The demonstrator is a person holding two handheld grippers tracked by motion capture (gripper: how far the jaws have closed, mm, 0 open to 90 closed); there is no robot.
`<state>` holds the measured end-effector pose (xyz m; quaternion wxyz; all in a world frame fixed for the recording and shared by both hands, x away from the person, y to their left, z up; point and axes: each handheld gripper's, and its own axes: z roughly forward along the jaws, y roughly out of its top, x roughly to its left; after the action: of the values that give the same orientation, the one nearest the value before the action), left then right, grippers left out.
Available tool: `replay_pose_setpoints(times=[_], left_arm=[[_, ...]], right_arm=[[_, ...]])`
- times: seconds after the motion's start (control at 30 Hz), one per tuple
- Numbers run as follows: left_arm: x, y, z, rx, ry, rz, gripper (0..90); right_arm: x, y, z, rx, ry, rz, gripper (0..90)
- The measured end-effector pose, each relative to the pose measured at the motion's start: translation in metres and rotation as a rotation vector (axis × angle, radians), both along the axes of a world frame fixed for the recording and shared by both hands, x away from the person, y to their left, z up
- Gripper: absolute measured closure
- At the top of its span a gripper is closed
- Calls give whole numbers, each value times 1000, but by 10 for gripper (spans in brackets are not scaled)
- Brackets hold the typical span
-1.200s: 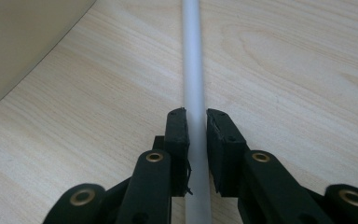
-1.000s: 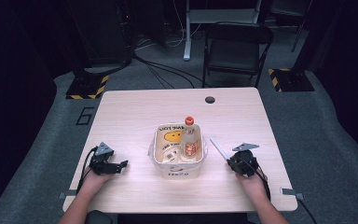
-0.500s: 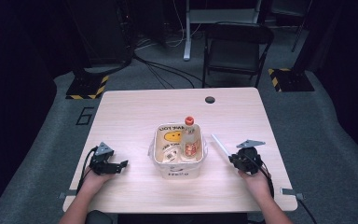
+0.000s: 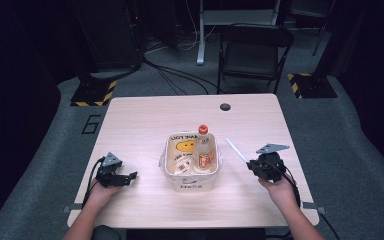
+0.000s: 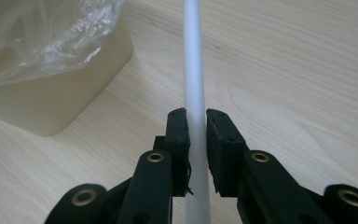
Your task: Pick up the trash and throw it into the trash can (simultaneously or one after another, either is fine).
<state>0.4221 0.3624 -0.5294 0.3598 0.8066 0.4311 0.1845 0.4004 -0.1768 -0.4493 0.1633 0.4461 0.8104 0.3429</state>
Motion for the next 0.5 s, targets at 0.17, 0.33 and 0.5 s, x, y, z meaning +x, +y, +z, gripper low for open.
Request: replay_pose_setpoints(times=[0.17,0.33,0.5], left_arm=[[0,0,0,-2,-1,-1,147],[0,0,0,-1,0,-1,147],[0,0,0,-1,0,0,147]], right_arm=[[1,-3,11,9,-4,6,788],[2,-6,22,16,-15,15,788],[0,-9,38,16,-25,30,788]])
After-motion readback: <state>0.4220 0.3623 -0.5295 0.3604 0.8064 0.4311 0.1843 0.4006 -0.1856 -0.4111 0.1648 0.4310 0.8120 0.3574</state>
